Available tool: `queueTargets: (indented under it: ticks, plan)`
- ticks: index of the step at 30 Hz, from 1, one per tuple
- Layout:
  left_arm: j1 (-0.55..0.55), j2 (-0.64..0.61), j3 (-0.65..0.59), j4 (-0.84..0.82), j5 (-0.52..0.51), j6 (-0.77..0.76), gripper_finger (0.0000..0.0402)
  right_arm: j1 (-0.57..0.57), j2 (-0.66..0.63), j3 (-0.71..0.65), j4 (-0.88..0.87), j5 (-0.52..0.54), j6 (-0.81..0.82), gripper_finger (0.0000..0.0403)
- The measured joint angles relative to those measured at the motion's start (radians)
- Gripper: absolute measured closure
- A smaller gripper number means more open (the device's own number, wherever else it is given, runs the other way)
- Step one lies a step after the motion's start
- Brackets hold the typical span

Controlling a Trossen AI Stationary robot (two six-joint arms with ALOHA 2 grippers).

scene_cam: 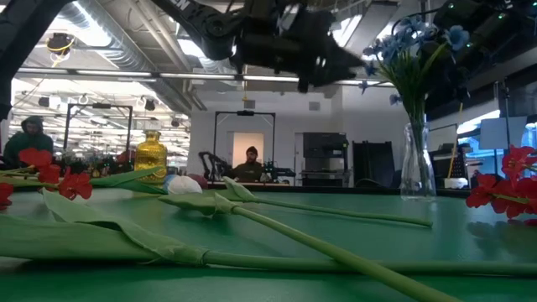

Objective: Sort flowers into vase by color
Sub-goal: Put the light blue flowers into the transparent vase

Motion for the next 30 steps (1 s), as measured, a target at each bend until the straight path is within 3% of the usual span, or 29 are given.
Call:
queueTargets:
  ticks: [8,19,28,30]
  plan:
    - [0.000,0.000,0.000,0.058,0.011,0.001,0.0201,0.000,0.000,0.000,0.000,0.000,0.000,0.0079]
    - [-0.002,0.024,0.000,-0.083,-0.047,0.137,0.0201,0.000,0.000,0.001,0.001,0.000,0.000,0.0079]
    - [0.004,0.194,0.007,0.321,0.013,0.095,0.0201,0.000,0.000,0.001,0.001,-0.001,0.013,0.0079]
    - [0.002,0.216,0.031,0.340,0.006,0.095,0.0201,0.000,0.000,0.001,0.001,-0.001,0.014,0.0079]
